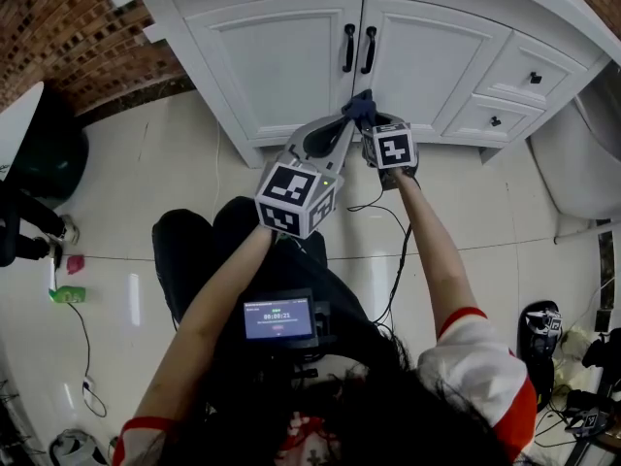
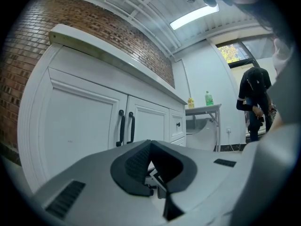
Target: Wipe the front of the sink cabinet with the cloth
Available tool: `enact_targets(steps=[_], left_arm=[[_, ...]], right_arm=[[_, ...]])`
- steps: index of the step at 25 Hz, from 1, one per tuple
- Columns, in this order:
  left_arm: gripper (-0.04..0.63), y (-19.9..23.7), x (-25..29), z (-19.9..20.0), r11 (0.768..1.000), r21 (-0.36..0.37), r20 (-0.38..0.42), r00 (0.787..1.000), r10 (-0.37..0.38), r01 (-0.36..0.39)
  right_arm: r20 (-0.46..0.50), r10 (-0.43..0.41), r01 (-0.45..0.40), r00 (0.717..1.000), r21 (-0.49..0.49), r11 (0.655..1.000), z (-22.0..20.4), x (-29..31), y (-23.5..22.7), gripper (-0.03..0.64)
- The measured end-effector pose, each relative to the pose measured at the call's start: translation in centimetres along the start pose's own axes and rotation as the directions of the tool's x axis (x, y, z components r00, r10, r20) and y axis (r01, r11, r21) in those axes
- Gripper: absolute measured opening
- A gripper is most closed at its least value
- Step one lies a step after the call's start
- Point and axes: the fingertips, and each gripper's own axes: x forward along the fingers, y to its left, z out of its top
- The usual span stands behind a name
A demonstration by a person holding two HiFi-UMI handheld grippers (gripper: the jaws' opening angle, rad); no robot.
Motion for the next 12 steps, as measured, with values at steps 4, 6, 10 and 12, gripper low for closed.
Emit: enact_targets(steps=[4, 6, 10, 12], left_arm=[[0.035, 0.0, 0.3, -0.3, 1.000, -0.009, -0.006, 1.000, -0.006, 0.006], [0.035, -0.1, 0.6, -0.5, 1.000, -0.006, -0.011, 1.000, -0.013, 0.012], [0.035, -0.5, 1.1, -1.2, 1.000, -0.010, -0.019, 1.000, -0.018, 0.018], [0.035, -0.9, 1.4, -1.5, 1.000, -0.014, -0.026, 0.999, -0.022, 0.021]], right_arm=[[-0.022, -0.040, 0.040, 0.999, -0.004, 0.999, -1.2, 0.8, -1.5, 0.088], [-0.030, -0.071, 0.072, 0.997, 0.005, 0.997, -2.0, 0.6, -3.1, 0.087], [-0.053, -0.139, 0.140, 0.989, 0.018, 0.990, -3.2, -0.3, -7.3, 0.087], [-0.077, -0.163, 0.166, 0.984, 0.030, 0.986, -4.4, -0.8, -9.6, 0.087]])
